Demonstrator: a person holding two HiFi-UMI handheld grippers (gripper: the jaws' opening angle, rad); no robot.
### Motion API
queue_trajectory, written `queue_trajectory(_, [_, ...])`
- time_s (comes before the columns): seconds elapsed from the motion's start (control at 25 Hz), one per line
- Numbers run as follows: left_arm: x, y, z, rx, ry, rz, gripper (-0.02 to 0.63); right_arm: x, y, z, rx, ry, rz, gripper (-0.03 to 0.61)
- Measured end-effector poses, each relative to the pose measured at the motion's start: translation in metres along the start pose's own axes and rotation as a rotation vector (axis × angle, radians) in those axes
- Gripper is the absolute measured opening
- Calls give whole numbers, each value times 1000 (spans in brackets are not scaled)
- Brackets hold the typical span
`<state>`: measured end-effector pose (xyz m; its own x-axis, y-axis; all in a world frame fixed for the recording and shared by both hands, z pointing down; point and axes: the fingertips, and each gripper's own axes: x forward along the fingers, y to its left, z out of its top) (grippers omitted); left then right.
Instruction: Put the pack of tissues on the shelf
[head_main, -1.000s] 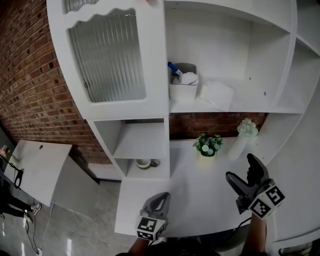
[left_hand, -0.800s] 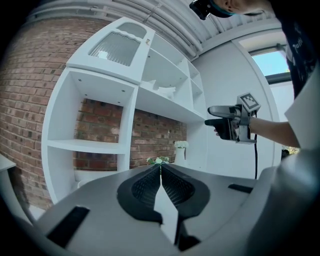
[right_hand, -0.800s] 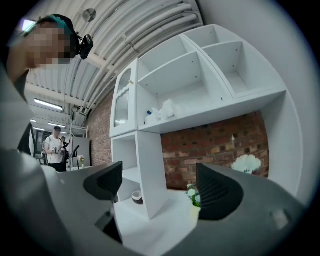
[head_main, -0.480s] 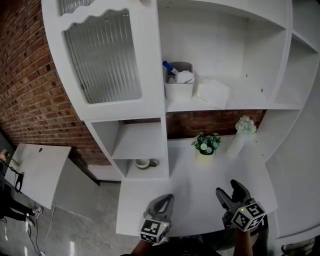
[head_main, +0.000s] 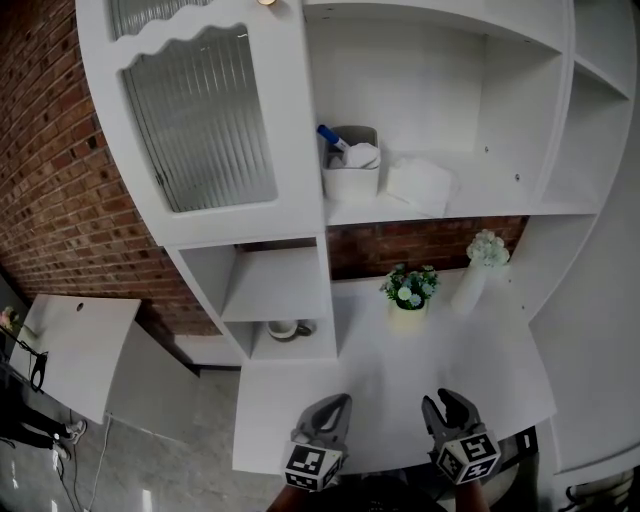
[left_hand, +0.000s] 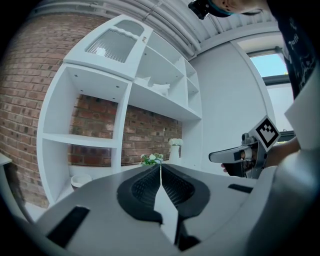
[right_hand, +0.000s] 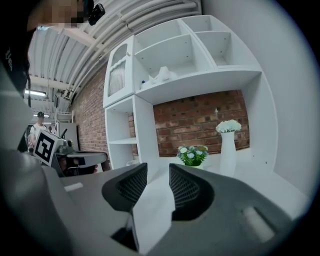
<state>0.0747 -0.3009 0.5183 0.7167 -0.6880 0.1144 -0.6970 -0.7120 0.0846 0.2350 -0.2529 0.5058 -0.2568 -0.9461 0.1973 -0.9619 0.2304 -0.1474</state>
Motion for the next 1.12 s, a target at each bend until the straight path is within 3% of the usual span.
queue_trajectory(0.16, [-2,-3,0,-6,9,2,14,-4,-4,-9,-50,10,-36,96])
queue_trajectory(0.24, [-2,-4,-1,-3,12,1,14,-8,-6,-3,-81,-30,-69,34])
queue_trajectory(0.4, [-2,-7,0,4,6,1,14,-10,-9,-5,-112,-38,-99,6])
queue_trajectory(0.6, [-1,-13,0,6,5,-10,14,-14,-14,-17,-88,-44,-150,5])
queue_trajectory(0.88, [0,-21,-1,22,0,-35,14,-11,-10,-29,-82,-12,-134,5])
queue_trajectory(1.12, [3,-22,-9,39,18,-36,14,-13,-9,-32,-172,17,-171,5])
